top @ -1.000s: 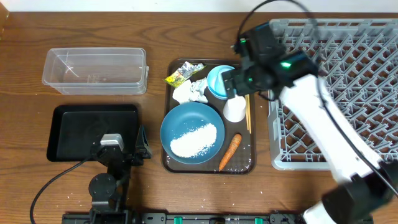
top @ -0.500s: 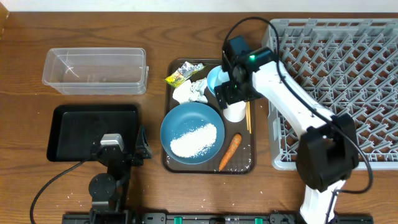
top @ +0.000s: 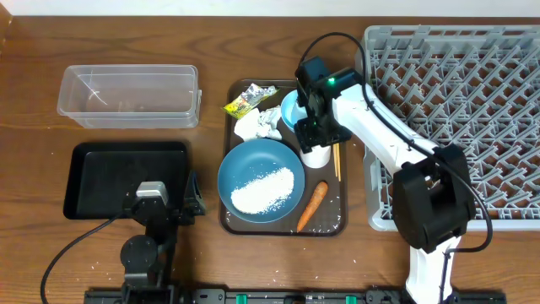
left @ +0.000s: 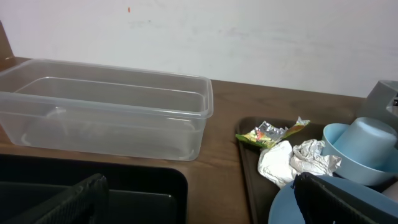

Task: Sort waste into correct bins and load items into the dishwasher rack
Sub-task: 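Grasp the white cup with the right gripper, then carry the white cup right and place it in the dish rack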

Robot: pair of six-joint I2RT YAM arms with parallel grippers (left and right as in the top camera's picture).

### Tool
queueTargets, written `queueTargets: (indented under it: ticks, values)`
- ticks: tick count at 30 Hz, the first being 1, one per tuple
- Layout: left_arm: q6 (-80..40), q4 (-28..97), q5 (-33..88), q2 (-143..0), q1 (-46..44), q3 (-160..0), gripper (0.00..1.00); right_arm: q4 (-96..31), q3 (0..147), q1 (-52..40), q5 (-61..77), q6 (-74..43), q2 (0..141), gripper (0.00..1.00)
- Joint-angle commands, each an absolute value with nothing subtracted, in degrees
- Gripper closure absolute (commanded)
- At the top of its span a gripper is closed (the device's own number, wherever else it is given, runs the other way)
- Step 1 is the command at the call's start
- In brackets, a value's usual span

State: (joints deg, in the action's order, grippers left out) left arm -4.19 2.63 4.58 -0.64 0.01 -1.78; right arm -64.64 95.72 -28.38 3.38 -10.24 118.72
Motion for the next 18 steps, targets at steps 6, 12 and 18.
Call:
queueTargets:
  ticks: [6,12,18]
  values:
    - [-3.42,3.55,5.37,-0.34,0.32,-0.23,0.03,-65.93,96.64,-28.84,3.68,-10.68,118.93,0.38]
    - [-3.42,3.55,5.37,-0.34,0.32,-0.23,0.03,-65.82,96.82,-28.80,3.68,-10.68,118.67,0.50]
    - [-3.42,3.55,5.37,-0.34,0.32,-0.23,0.03,-68.62,103.15,-27.62,3.68,-10.61,116.20,0.51]
